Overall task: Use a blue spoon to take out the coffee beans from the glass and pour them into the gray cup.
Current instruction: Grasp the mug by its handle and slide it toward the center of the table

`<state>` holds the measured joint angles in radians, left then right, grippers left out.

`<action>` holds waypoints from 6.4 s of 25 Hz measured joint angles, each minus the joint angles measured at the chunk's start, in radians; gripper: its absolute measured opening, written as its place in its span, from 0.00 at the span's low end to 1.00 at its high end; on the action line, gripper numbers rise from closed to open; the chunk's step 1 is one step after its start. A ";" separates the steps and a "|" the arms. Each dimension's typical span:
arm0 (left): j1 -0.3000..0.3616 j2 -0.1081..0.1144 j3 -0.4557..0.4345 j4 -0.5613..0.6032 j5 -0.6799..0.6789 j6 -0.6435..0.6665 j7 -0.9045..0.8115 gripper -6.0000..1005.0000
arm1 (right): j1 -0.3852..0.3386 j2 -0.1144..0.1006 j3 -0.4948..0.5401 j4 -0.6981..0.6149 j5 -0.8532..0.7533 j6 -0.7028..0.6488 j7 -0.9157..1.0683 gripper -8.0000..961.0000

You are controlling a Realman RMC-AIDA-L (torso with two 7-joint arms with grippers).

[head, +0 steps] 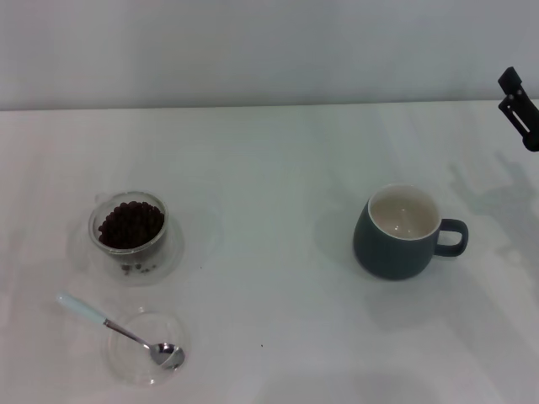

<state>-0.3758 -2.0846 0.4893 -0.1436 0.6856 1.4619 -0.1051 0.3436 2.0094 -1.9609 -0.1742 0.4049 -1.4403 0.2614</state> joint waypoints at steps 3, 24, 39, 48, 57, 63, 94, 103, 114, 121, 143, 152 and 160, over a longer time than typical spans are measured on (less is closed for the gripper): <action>0.002 0.000 0.000 0.003 0.000 -0.001 0.001 0.83 | 0.000 0.000 -0.003 -0.004 0.000 0.000 0.000 0.90; -0.005 0.002 0.000 0.014 0.000 -0.016 0.004 0.83 | 0.022 -0.004 0.045 0.006 0.005 0.001 -0.026 0.90; 0.010 -0.002 0.000 -0.002 0.012 -0.032 0.008 0.83 | 0.049 0.000 0.034 -0.002 -0.001 0.063 -0.042 0.90; 0.025 -0.003 0.000 -0.015 0.044 -0.026 0.006 0.83 | 0.038 0.000 0.016 -0.002 -0.002 0.049 -0.038 0.89; 0.024 -0.002 0.000 -0.015 0.052 -0.028 0.008 0.83 | 0.032 0.002 -0.024 -0.005 -0.001 0.033 -0.036 0.89; 0.027 -0.002 0.000 -0.011 0.052 -0.016 0.001 0.83 | 0.029 0.001 -0.025 -0.004 -0.002 0.031 -0.036 0.89; 0.119 0.002 0.001 0.009 0.081 0.085 -0.156 0.83 | -0.170 -0.096 -0.037 0.024 -0.407 -0.130 0.197 0.89; 0.166 0.004 0.027 0.018 0.096 0.108 -0.167 0.83 | -0.151 -0.042 -0.026 0.118 -0.402 -0.125 0.171 0.88; 0.192 0.002 0.044 0.018 0.096 0.112 -0.172 0.83 | -0.169 -0.002 -0.029 0.120 -0.407 -0.157 0.114 0.88; 0.191 0.004 0.065 0.019 0.096 0.112 -0.178 0.83 | -0.168 0.000 -0.035 0.115 -0.409 -0.092 0.116 0.88; 0.169 0.005 0.092 0.020 0.097 0.113 -0.219 0.83 | -0.151 0.002 -0.012 -0.011 -0.397 0.228 0.015 0.88; 0.169 0.006 0.114 0.029 0.097 0.112 -0.218 0.83 | -0.147 0.006 -0.012 -0.083 -0.381 0.363 -0.018 0.79; 0.163 0.006 0.114 0.042 0.097 0.108 -0.219 0.83 | -0.141 0.006 -0.012 -0.095 -0.344 0.377 -0.020 0.76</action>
<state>-0.2130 -2.0785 0.6030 -0.1016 0.7823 1.5696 -0.3237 0.2028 2.0156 -1.9726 -0.2689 0.0604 -1.0634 0.2414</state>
